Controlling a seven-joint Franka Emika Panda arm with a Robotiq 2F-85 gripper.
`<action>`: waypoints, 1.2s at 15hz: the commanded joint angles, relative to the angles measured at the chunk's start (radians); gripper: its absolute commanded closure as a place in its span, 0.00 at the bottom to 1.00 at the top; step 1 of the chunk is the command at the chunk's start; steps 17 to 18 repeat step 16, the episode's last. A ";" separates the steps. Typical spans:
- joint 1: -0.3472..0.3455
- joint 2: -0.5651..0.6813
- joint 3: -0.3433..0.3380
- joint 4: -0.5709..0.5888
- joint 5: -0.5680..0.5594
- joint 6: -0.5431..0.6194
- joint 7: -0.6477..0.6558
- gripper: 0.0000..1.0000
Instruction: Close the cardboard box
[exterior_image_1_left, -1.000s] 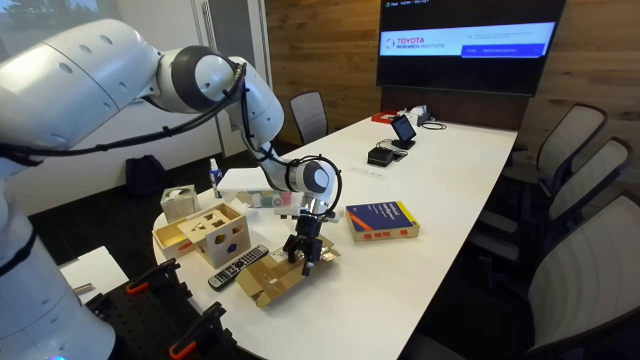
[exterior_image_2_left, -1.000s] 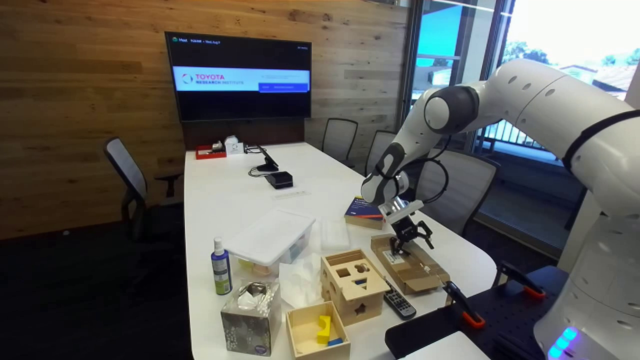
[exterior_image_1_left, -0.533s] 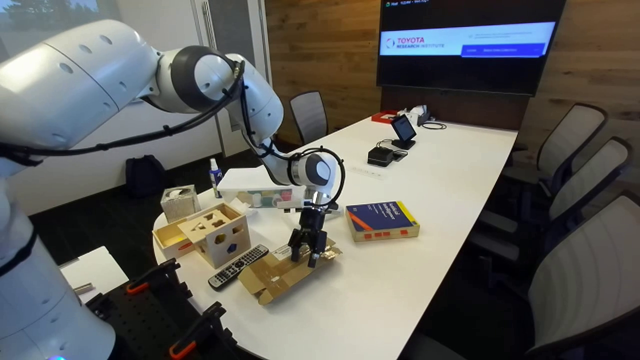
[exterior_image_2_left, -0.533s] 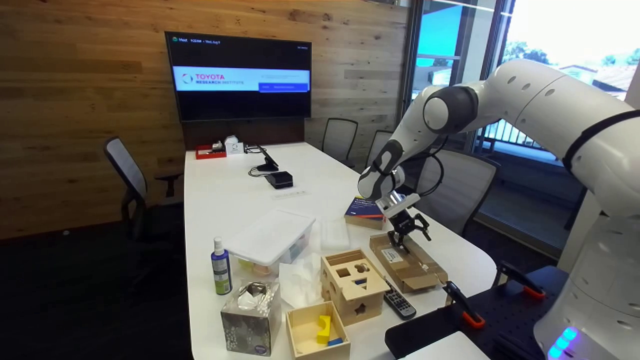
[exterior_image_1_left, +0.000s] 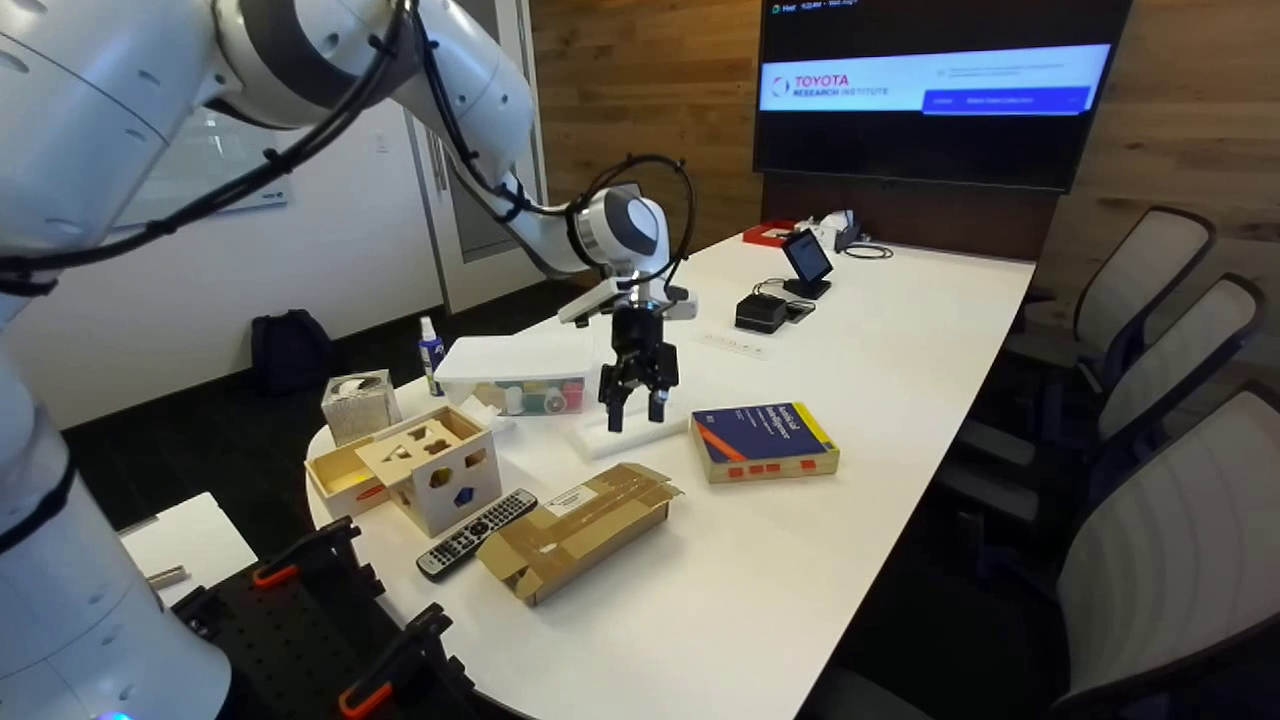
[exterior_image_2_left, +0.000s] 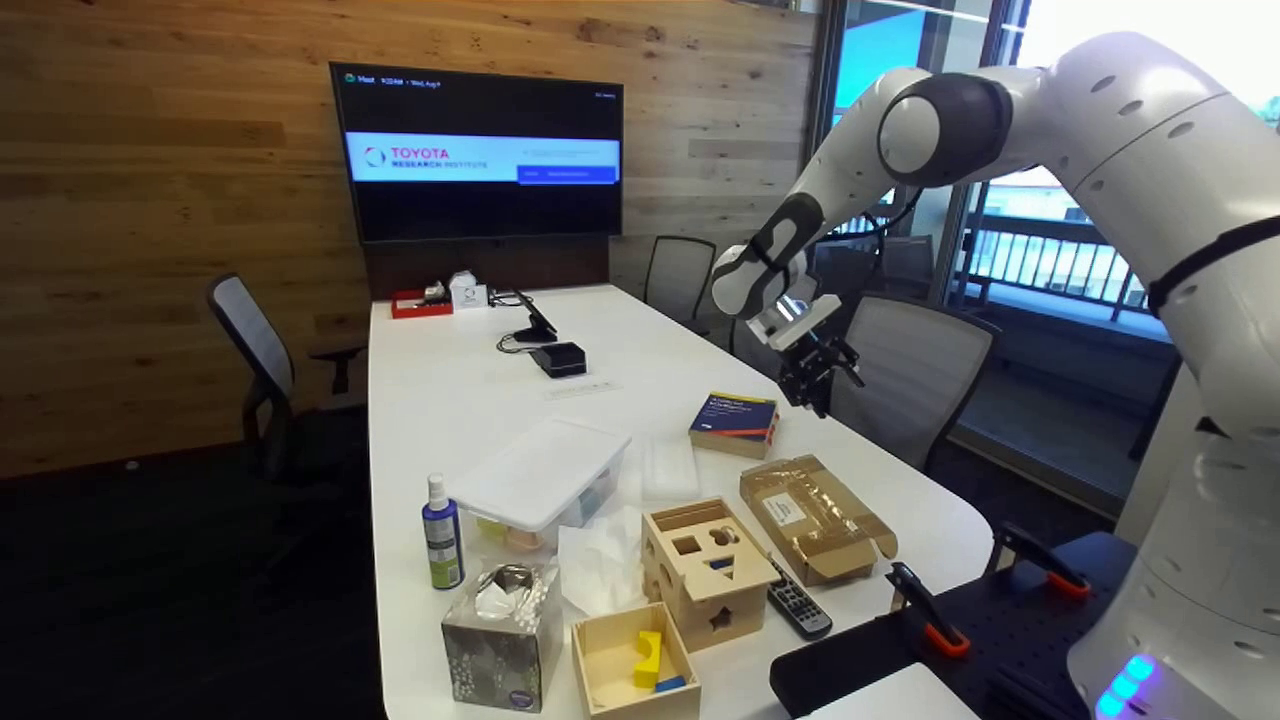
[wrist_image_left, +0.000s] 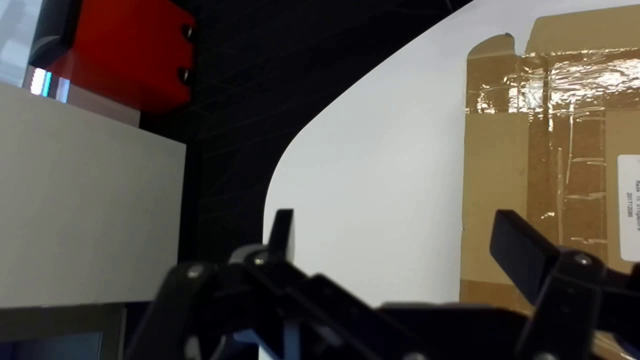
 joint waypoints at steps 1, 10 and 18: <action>0.017 -0.220 0.038 -0.157 -0.079 0.022 -0.037 0.00; -0.027 -0.486 0.147 -0.404 -0.140 0.283 -0.144 0.00; -0.050 -0.515 0.150 -0.499 -0.110 0.355 -0.164 0.00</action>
